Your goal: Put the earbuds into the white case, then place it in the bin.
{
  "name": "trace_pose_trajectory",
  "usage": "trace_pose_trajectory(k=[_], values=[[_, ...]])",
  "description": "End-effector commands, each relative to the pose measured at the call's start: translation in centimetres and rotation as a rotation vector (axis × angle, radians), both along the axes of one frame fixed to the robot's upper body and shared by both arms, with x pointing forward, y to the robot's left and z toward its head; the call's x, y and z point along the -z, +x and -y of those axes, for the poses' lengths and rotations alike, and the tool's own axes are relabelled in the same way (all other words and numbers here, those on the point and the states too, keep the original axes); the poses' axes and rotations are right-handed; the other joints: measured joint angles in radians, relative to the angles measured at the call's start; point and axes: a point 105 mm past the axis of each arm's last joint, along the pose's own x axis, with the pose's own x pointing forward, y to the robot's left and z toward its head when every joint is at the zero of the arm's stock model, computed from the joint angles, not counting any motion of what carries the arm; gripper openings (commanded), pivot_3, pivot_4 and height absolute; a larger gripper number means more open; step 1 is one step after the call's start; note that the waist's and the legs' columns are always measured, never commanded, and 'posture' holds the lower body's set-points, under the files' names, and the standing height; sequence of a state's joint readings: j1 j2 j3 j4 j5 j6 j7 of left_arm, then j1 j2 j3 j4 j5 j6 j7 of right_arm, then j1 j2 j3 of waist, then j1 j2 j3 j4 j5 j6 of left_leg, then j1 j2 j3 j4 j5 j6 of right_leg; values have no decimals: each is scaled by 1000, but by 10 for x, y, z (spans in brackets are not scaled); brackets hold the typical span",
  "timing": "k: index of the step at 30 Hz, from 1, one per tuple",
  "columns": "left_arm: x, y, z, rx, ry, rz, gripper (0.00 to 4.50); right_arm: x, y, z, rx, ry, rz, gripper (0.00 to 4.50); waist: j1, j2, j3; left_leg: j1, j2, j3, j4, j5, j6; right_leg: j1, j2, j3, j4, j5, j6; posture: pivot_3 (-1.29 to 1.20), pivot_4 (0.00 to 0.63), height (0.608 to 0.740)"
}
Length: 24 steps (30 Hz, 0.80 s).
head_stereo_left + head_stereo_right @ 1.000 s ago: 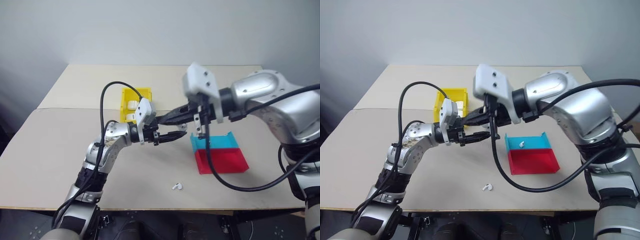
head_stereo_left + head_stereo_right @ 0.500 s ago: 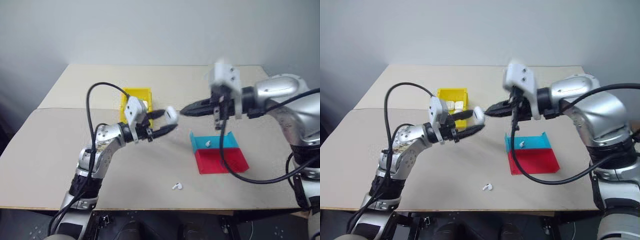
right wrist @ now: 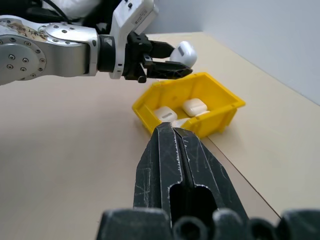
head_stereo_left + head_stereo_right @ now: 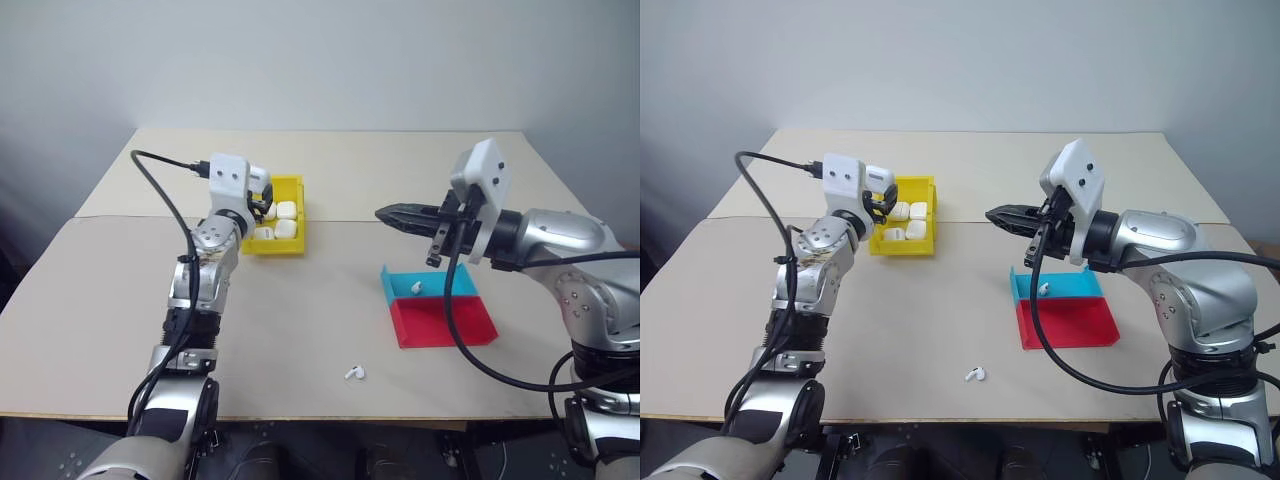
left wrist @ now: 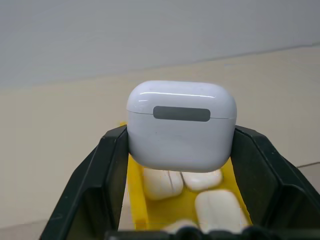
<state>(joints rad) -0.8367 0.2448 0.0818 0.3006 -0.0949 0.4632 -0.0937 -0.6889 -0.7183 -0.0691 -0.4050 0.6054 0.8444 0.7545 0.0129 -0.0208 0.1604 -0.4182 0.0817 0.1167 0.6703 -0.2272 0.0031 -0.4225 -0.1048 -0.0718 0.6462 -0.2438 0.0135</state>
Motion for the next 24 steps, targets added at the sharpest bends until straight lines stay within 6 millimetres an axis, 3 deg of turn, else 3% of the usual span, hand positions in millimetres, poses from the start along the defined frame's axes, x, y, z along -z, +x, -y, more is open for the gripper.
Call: trace_pose_trajectory(k=[1,5,10,15,19,24], values=[[-13,6,6,13,-1,43,2773,-6,-4,3,26,-21,31,14,0,0,0,0,0,0,0,0,0,0,0,0,0,0,0,0,150,740],[-7,9,10,32,-2,20,2773,-6,-5,5,33,-22,20,14,0,0,0,0,0,0,0,0,0,0,0,0,0,0,0,0,150,740],[-8,4,8,57,7,10,4395,-5,-6,7,32,-30,10,0,-1,0,0,0,0,0,0,0,-1,-1,0,0,0,0,0,0,150,740],[-32,-13,5,100,-34,104,4470,-6,-7,9,26,-27,2,0,-1,0,0,-1,0,0,0,0,-1,-1,0,0,0,0,0,0,150,740],[-46,-42,-9,127,17,183,4470,-5,-8,13,18,9,-17,0,-4,0,0,0,0,0,-1,0,-1,0,0,0,0,0,0,0,150,740],[-44,-104,-27,340,116,207,4470,7,-10,28,50,44,-22,0,-12,0,0,1,1,1,-2,1,-1,0,0,1,0,0,0,0,150,740]])
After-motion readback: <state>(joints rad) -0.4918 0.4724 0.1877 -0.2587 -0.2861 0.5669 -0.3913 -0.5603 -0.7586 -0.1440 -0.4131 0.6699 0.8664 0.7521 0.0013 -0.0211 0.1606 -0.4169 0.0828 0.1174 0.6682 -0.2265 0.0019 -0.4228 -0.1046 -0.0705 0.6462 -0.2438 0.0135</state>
